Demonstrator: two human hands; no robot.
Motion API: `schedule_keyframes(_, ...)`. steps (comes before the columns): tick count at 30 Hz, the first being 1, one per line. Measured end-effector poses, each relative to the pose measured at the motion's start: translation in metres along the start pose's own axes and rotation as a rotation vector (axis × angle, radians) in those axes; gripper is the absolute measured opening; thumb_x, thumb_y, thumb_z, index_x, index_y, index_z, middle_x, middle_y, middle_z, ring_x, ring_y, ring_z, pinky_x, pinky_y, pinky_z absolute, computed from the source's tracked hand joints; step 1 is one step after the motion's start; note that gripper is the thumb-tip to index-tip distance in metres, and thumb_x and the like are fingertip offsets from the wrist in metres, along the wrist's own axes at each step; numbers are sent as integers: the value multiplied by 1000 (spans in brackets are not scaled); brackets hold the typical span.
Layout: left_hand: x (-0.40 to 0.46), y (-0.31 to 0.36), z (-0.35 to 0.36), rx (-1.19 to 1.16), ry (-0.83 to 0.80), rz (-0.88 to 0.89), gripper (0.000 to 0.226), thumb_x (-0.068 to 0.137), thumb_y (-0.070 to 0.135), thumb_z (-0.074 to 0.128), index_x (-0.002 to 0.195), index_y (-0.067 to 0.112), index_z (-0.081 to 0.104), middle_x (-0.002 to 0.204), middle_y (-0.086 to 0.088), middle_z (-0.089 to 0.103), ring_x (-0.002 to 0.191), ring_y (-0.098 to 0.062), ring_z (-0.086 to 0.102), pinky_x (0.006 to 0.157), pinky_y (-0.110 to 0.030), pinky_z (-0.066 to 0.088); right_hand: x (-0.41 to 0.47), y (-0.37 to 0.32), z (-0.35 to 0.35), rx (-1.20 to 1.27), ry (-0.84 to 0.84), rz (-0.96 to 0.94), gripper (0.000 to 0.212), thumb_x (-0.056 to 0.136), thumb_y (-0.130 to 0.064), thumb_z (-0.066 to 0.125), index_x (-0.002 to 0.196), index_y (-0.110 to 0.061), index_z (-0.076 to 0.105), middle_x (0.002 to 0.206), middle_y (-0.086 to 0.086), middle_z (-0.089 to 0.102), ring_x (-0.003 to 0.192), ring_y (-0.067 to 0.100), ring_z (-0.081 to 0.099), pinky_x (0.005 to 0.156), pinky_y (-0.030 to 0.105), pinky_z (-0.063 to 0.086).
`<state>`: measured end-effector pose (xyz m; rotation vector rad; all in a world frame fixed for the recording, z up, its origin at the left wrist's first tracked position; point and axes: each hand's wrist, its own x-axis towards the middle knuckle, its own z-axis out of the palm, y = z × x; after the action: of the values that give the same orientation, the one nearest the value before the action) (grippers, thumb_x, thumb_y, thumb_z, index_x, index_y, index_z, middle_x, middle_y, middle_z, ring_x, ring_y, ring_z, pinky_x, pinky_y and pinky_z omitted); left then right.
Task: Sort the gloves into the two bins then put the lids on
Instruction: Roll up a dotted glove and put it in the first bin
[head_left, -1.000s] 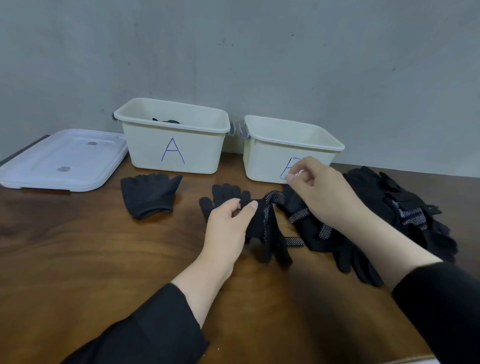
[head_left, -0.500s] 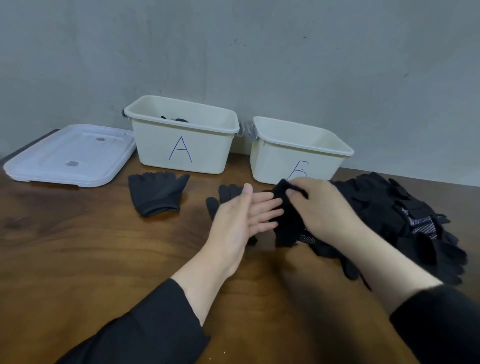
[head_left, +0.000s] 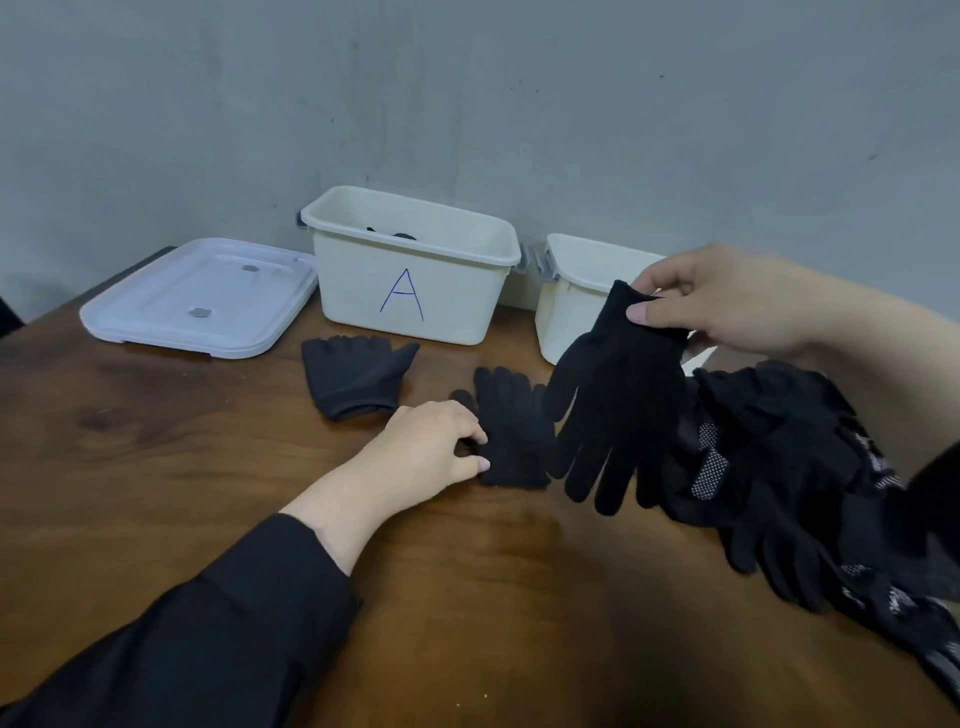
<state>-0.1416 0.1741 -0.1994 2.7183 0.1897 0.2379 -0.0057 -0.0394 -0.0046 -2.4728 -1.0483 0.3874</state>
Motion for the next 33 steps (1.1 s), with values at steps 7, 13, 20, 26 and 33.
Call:
schedule_keyframes(7, 2, -7, -2, -398, 320, -216, 19, 102, 28, 48, 111, 33, 64, 106, 16, 66, 100, -3, 59, 82, -16, 45, 36, -18, 9, -75, 113, -50, 15, 98, -20, 63, 96, -8, 71, 95, 16, 74, 94, 35, 70, 81, 40, 61)
schedule_keyframes(13, 3, -6, -9, -479, 461, -243, 23, 101, 24, 47, 114, 28, 65, 106, 13, 69, 98, -3, 60, 81, -17, 45, 62, -13, 28, -20, 522, -220, 14, 101, -26, 57, 105, -20, 69, 95, 4, 71, 90, 25, 63, 84, 35, 50)
schedule_keyframes(20, 5, -9, -6, -425, 461, -235, 25, 100, 21, 48, 116, 27, 66, 104, 12, 67, 95, -4, 60, 82, -20, 49, 19, 44, 169, -240, 323, -380, 12, 94, -29, 66, 105, -27, 71, 104, -13, 64, 101, 16, 61, 88, 30, 46)
schedule_keyframes(26, 10, -7, 9, -139, 295, -158, 30, 100, 29, 51, 127, 26, 64, 123, 5, 60, 112, -13, 55, 95, -25, 41, -4, 62, 214, -89, 306, -286, 43, 94, -56, 51, 121, -29, 71, 127, -21, 58, 123, 2, 50, 102, 34, 40)
schedule_keyframes(33, 13, -7, 12, 7, 296, -127, 36, 100, 34, 52, 133, 23, 61, 130, 2, 58, 117, -18, 54, 102, -35, 44, 30, 81, 204, 59, 473, -168, 27, 98, -36, 57, 120, -25, 69, 121, -10, 63, 113, 15, 57, 102, 41, 46)
